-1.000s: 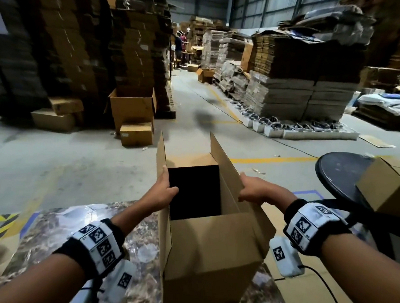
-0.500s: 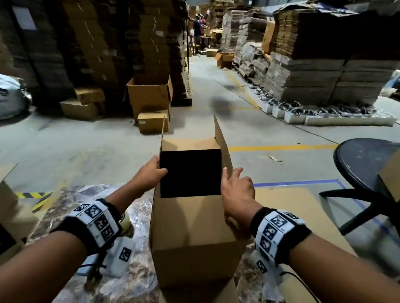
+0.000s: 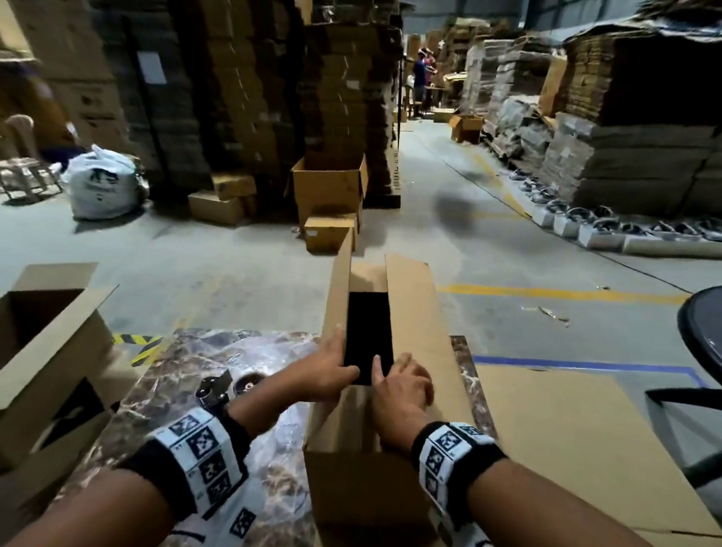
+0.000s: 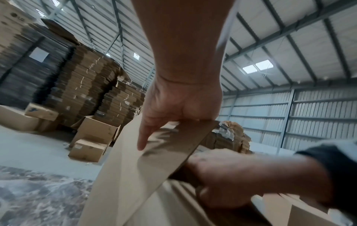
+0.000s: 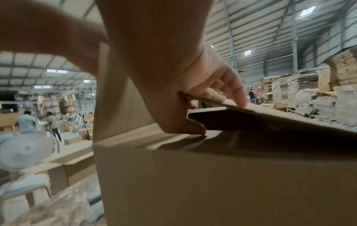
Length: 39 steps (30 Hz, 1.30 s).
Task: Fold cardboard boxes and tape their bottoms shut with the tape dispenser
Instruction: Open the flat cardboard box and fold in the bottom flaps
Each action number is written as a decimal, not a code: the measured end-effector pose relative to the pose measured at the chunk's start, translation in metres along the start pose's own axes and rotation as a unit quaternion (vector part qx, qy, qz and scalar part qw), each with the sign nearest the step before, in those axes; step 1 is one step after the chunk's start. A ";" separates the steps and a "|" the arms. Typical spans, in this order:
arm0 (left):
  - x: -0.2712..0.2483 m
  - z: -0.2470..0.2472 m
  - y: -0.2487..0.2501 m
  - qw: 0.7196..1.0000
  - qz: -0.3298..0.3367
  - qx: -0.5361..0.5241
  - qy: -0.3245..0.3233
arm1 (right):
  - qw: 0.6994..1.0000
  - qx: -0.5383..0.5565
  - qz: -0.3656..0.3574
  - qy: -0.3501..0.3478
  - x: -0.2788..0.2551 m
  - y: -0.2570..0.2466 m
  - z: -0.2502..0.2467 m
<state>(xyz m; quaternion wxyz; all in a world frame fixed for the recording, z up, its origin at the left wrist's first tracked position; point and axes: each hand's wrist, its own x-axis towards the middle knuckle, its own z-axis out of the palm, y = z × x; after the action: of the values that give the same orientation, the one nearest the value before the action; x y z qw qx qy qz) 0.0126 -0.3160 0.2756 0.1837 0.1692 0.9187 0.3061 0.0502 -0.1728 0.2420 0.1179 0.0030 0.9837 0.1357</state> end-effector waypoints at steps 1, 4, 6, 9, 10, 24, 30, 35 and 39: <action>0.003 0.007 0.000 1.000 0.010 0.007 0.000 | 1.000 0.028 -0.003 0.008 -0.003 0.005 -0.002; 0.009 0.031 -0.001 0.997 0.006 0.074 -0.018 | 0.989 0.132 -0.041 0.048 -0.005 0.029 -0.001; 0.013 0.048 -0.010 0.992 0.008 0.127 -0.022 | 0.979 0.174 -0.083 0.068 -0.006 0.051 0.000; 0.019 0.069 -0.032 0.976 0.020 0.218 -0.011 | 0.972 0.190 -0.116 0.073 -0.006 0.081 0.020; 0.019 0.072 -0.037 0.969 0.032 0.245 0.006 | 0.973 0.191 -0.110 0.066 -0.005 0.085 0.032; 0.008 0.092 -0.019 0.975 -0.119 0.140 0.123 | 0.962 0.265 0.023 0.055 -0.003 0.107 0.080; 0.002 0.119 0.006 0.979 -0.100 0.125 0.125 | 0.965 0.257 0.041 0.039 0.007 0.130 0.073; 0.008 0.114 0.012 0.979 -0.076 0.149 0.115 | 0.965 0.247 0.079 0.020 0.005 0.088 0.056; 0.026 0.084 -0.005 0.976 -0.037 0.182 0.117 | 0.967 0.246 0.067 0.017 0.018 0.061 0.048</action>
<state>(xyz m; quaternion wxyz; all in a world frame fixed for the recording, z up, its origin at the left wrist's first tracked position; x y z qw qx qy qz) 0.0258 -0.2670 0.2037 0.0523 0.1281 0.9798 0.1447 0.0424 -0.1006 0.2090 0.0872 0.0952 0.9863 -0.1025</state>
